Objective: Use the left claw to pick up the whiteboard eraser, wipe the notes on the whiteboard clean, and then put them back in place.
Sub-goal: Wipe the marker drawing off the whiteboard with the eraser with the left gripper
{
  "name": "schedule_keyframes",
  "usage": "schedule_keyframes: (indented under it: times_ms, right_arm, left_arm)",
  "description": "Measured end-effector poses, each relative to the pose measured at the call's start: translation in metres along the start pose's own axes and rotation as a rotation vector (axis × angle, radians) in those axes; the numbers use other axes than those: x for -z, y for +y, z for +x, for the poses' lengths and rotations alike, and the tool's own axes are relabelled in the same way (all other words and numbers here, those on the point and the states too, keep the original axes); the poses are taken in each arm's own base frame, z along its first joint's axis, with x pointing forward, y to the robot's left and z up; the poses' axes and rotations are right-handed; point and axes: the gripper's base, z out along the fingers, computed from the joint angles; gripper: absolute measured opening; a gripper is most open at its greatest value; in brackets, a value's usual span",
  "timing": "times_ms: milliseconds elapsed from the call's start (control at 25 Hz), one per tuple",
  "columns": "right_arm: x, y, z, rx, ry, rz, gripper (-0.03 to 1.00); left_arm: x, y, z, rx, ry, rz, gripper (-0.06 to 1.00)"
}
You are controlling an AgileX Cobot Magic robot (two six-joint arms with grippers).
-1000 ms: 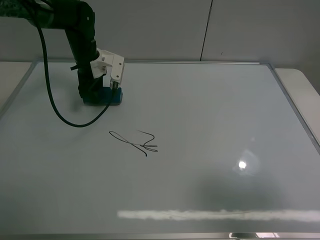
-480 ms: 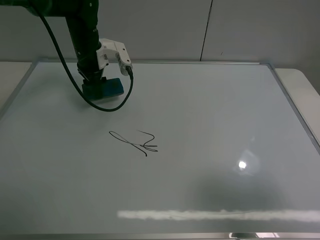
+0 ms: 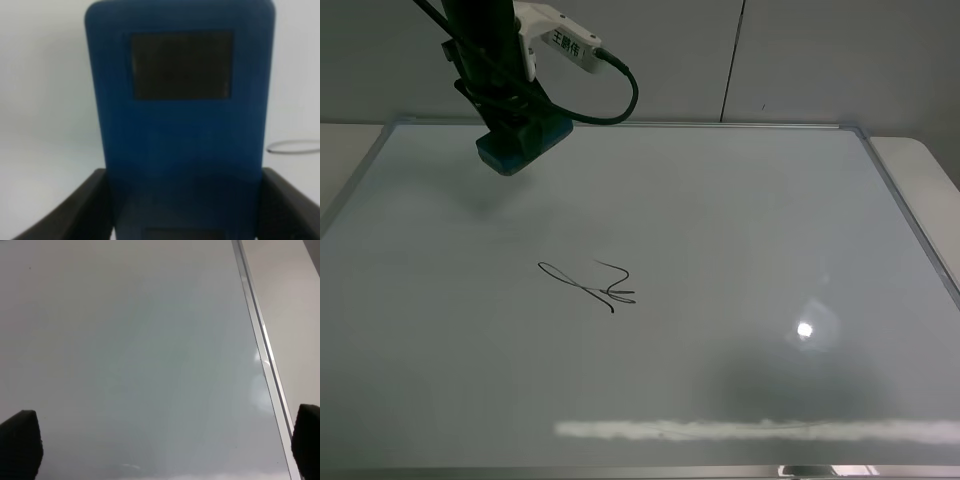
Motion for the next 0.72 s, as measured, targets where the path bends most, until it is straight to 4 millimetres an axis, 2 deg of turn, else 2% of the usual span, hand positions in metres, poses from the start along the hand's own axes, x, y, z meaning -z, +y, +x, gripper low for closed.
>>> schedule_keyframes:
  times_ms: [200,440,560,720]
  right_arm:
    - [0.000,0.000,0.000,0.000,0.000,0.000,0.99]
    - [0.000,0.000,0.000,0.000,0.000,0.000,0.99]
    - [0.000,0.000,0.000,0.000,0.000,0.000,0.99]
    - [0.000,0.000,0.000,0.000,0.000,0.000,0.99]
  left_arm:
    - [-0.001,-0.035,0.026,-0.014,0.037,0.014,0.56]
    - [-0.028,-0.085,0.051,-0.096,0.067,0.045,0.56]
    - [-0.036,-0.118,0.053,-0.144,0.008,0.089,0.56]
    - [-0.036,-0.158,0.047,-0.209,-0.089,0.130,0.56]
